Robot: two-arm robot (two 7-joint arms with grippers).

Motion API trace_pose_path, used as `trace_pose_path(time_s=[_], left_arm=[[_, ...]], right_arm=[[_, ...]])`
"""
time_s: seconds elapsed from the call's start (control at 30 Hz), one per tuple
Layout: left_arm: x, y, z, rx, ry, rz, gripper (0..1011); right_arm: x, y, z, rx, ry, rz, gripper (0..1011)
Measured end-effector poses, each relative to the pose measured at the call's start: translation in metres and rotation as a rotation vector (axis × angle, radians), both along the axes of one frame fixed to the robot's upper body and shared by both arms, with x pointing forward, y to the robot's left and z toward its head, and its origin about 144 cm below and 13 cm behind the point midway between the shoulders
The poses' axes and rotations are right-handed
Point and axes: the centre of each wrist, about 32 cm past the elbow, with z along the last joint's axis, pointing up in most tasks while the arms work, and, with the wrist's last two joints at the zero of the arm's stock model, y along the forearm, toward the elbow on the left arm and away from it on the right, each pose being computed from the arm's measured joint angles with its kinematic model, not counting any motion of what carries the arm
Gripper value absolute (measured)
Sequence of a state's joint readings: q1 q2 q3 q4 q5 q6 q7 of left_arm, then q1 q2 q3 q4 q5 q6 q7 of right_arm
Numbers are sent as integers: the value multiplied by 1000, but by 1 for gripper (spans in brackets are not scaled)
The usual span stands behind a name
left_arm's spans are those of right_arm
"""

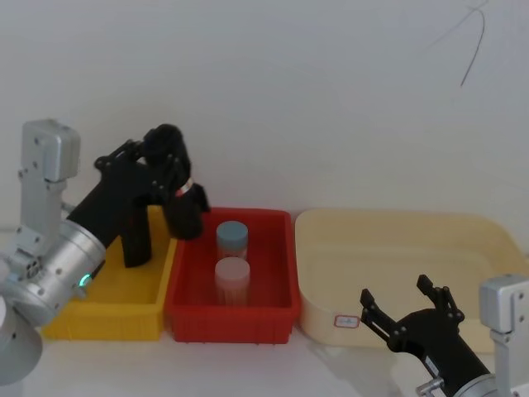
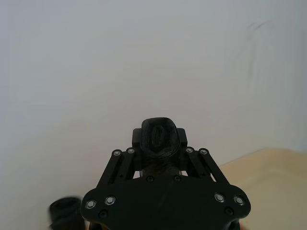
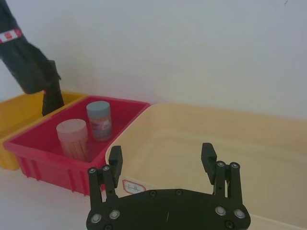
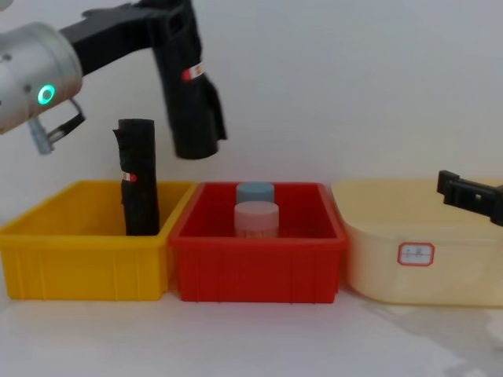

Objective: Pick up the garbage bag with the one hand and transfer it to the other hand.

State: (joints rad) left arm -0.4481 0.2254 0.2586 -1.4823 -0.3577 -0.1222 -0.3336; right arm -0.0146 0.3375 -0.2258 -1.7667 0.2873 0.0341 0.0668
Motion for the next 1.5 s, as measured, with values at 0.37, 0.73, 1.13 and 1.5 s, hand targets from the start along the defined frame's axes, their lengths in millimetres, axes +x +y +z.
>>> trace_pose_path(time_s=[0.37,0.73,1.13,1.5], left_arm=[[5,-20,14,-16,-30,-165,379],[17,-44,17,-26,-13,-334,379],[25,-58,17,-31,5,-421,379],[28,-64,17,-32,10,-452,379]], right_arm=[[0,0,0,0,0,0,1001],[0,0,0,0,0,0,1001],[1,2,4,-5,-14,23,1001],[6,11,17,-29,-57,99,1001]])
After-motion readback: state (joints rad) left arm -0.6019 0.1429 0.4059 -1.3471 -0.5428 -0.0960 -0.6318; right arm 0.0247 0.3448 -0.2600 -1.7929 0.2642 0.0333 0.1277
